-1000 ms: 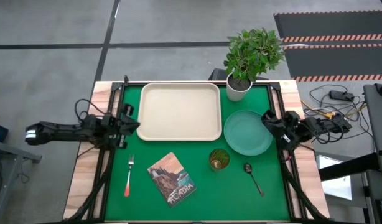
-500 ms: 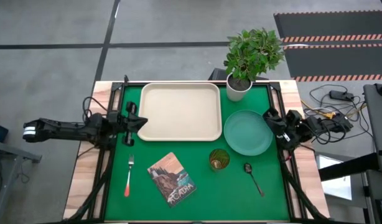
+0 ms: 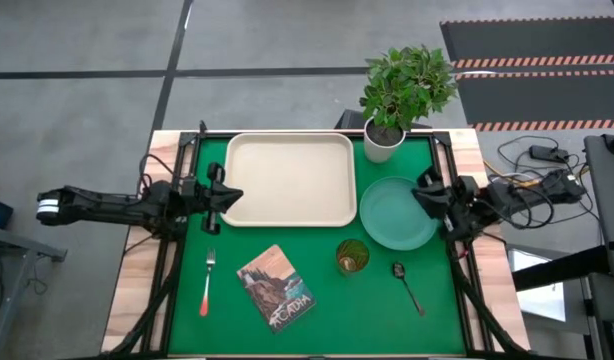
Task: Pick and place plate/cup/fork/spoon on tray
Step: Put the brown cup on the top of the tray
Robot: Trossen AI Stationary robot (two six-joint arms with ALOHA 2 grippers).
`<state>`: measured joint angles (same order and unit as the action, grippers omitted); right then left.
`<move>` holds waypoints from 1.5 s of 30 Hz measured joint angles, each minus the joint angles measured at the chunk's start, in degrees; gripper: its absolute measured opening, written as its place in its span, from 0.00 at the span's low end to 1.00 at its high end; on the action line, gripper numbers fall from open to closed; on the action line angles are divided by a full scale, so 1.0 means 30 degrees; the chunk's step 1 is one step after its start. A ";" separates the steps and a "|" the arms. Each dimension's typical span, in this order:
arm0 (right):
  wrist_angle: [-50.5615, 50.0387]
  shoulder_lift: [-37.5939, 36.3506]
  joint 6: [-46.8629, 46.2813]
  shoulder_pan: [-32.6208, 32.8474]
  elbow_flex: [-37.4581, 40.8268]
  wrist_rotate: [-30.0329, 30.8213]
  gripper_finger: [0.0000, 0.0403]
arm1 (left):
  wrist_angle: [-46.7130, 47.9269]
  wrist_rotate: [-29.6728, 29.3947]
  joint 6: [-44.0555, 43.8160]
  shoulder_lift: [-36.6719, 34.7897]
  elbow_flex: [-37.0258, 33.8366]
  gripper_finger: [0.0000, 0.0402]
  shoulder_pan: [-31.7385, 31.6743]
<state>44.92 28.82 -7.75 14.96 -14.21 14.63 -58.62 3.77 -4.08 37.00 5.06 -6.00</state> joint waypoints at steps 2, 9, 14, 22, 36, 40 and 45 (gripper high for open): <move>-0.1469 0.0892 0.0758 0.0007 -0.1297 -0.0046 0.07 | 0.0012 0.0000 0.0000 -0.0010 0.0000 0.00 0.0000; -0.9884 0.3778 0.0836 0.0002 -0.6574 -0.0021 0.07 | 0.0026 0.0044 0.0000 -0.0038 -0.0051 0.00 0.0000; -1.3938 0.6151 0.0816 0.0007 -0.9683 -0.0026 0.07 | 0.0034 0.0058 0.0000 0.0027 -0.0073 0.00 0.0000; -1.8338 0.9735 0.0940 0.0007 -1.3345 -0.0014 0.07 | 0.0048 0.0066 -0.0007 -0.0134 -0.0211 0.00 0.0007; -2.6243 1.4488 0.0446 0.0226 -1.7988 -0.0052 0.07 | 0.0052 0.0087 0.0000 -0.0054 -0.0248 0.00 0.0007; -2.6783 1.5251 0.0600 0.0219 -1.8231 -0.0688 0.07 | 0.0062 0.0087 -0.0003 -0.0002 -0.0248 0.00 0.0007; -2.6746 1.5401 0.0586 0.0226 -1.8341 -0.2036 0.07 | 0.0056 0.0087 0.0000 0.0012 -0.0248 0.00 0.0007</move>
<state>-35.32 75.02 -5.99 15.64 -69.23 8.52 -58.46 4.03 -4.08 37.04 4.32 -5.98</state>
